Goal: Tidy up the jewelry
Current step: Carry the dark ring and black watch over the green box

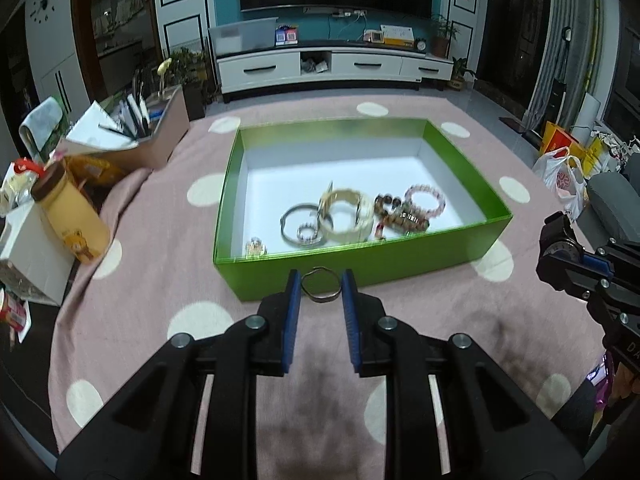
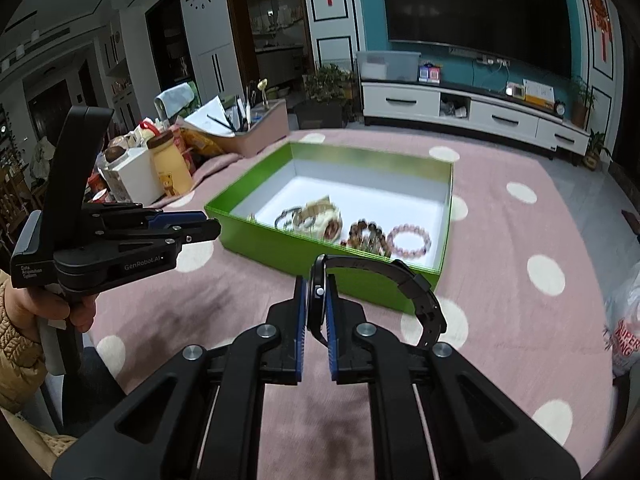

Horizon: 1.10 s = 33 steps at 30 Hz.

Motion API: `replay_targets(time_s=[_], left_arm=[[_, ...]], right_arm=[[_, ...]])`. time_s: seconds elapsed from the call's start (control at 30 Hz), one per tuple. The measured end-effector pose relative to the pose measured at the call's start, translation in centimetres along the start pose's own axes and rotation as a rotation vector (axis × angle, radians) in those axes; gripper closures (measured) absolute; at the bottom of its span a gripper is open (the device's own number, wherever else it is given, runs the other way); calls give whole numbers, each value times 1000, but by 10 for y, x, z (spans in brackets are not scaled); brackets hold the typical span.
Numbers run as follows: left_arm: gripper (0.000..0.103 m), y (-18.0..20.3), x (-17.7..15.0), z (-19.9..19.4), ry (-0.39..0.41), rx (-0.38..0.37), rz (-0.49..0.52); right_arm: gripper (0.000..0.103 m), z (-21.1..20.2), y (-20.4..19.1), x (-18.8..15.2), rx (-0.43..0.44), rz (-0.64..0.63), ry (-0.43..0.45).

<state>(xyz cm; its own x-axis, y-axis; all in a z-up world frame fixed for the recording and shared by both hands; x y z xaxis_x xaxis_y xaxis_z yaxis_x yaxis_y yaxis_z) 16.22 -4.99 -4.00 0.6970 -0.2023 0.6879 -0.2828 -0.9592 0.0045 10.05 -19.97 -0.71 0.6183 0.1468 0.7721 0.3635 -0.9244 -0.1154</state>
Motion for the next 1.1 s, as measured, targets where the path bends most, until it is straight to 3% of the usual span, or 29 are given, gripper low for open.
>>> replay_targets(time_s=[0.53, 1.1], left_arm=[[83, 9, 53, -2, 63, 10, 18], [83, -1, 85, 33, 50, 29, -9]], right_arm=[[94, -1, 14, 53, -29, -12, 95], [94, 44, 35, 83, -31, 15, 77]])
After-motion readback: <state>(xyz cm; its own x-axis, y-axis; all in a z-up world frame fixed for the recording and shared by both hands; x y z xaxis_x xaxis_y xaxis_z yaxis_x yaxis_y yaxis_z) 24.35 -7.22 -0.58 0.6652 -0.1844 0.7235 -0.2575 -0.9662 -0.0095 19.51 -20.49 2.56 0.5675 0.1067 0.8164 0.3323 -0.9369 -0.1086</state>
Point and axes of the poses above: each gripper's, at about its wrist camera, not at the fingertips, and z roughly the way its jaws point, y to its right, x to its top, the point moved 7 cm from there along z, roughly the way its jaws point
